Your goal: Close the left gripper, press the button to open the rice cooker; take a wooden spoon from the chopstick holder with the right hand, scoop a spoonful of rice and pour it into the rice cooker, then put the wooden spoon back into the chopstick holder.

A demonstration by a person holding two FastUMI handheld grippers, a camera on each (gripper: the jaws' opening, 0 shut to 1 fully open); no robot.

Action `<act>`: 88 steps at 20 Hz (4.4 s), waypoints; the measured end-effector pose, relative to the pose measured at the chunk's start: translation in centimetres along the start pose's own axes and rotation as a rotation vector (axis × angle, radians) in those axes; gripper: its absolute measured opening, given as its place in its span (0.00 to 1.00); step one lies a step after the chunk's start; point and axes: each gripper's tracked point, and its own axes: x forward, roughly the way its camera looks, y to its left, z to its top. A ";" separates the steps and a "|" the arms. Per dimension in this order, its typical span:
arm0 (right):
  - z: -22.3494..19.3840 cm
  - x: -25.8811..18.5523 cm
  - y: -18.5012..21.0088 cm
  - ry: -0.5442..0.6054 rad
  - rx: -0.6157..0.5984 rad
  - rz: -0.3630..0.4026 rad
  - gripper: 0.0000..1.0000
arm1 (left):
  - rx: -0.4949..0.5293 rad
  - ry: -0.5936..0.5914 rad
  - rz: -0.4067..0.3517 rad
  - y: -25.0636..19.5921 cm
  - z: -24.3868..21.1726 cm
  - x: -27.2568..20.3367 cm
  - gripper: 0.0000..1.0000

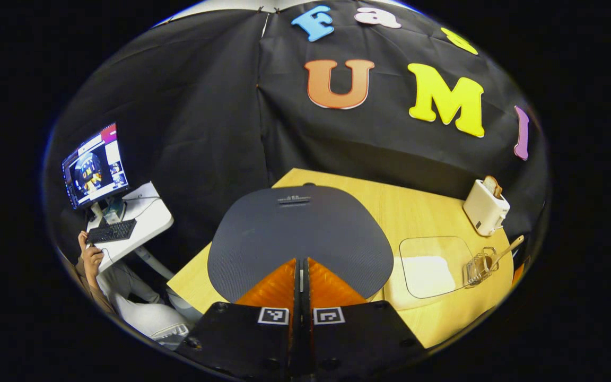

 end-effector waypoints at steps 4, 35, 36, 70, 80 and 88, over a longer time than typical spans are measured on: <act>1.3 -0.7 -0.3 -0.025 -0.008 -0.017 0.95 | 0.063 -0.189 0.036 0.2 5.0 -1.7 0.04; -3.8 0.2 -6.6 0.164 -0.002 -0.181 0.92 | -0.004 -0.516 -0.216 -9.1 -4.5 -6.0 0.99; -4.3 0.8 -6.6 0.178 0.002 -0.178 0.92 | -0.005 -0.517 -0.220 -9.3 -4.4 -5.8 0.99; -6.8 15.0 -9.0 0.276 0.201 -0.154 0.00 | 0.035 -0.557 -0.091 -4.8 -2.9 -4.9 0.99; 3.1 16.8 2.0 0.155 0.018 -0.015 0.00 | 0.038 -0.586 -0.169 -4.3 -1.8 -4.3 0.99; -5.9 17.9 11.3 0.360 -0.159 0.096 0.00 | 0.071 -0.591 -0.143 -2.1 -1.5 -4.3 0.99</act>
